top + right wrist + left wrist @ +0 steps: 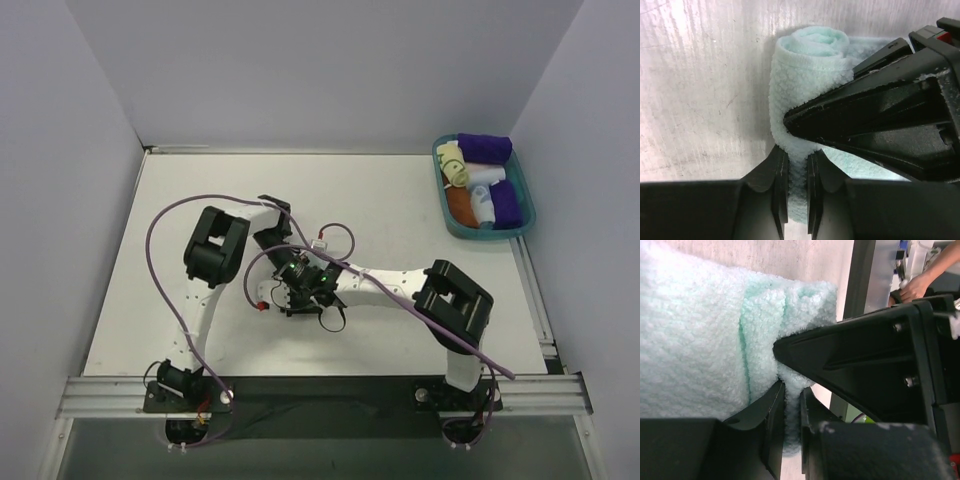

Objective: Roll the towels
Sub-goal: Roll the towel

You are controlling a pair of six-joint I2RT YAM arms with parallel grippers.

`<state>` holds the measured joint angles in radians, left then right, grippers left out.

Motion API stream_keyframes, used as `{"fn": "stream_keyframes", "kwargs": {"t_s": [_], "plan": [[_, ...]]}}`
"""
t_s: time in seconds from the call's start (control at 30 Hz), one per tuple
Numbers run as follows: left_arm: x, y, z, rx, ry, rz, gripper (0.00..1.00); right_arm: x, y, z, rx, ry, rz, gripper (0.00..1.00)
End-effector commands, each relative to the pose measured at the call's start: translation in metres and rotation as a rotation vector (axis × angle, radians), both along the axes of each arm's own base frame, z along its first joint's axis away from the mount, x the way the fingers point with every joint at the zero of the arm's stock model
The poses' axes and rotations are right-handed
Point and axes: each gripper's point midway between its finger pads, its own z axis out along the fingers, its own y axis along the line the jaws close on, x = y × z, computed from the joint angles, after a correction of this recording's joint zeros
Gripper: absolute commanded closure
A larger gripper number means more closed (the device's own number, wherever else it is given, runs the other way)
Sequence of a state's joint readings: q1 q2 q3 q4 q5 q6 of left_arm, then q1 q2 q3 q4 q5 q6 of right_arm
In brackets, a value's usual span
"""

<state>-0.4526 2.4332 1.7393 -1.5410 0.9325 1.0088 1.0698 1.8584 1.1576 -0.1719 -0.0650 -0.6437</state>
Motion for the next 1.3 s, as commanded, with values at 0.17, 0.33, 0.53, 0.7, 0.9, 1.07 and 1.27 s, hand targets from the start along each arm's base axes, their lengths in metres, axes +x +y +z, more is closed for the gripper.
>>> {"fn": "stream_keyframes", "kwargs": {"t_s": [0.17,0.33,0.53,0.7,0.9,1.07,1.27], "plan": [[0.04,0.03,-0.01,-0.055,-0.144,0.158,0.56,-0.049,-0.028,-0.014,-0.026,0.37,0.009,1.0],[0.082,0.063,0.027,-0.156,-0.171,0.405,0.5,-0.061,-0.035,-0.014,-0.019,0.528,-0.055,1.0],[0.128,0.122,0.072,-0.219,-0.336,0.614,0.49,-0.061,-0.033,-0.008,-0.005,0.744,-0.165,1.0],[0.132,0.15,0.1,-0.163,-0.642,0.637,0.48,-0.063,-0.03,-0.01,0.001,0.96,-0.26,1.0],[0.089,0.145,0.105,-0.11,-0.919,0.529,0.43,-0.058,-0.026,-0.015,-0.004,1.119,-0.316,1.0],[0.03,0.105,0.091,-0.142,-1.046,0.241,0.41,-0.054,-0.024,-0.012,-0.011,1.203,-0.333,1.0],[-0.004,0.055,0.083,-0.21,-1.316,-0.093,0.29,-0.05,-0.02,-0.01,-0.016,1.252,-0.335,1.0]]}}
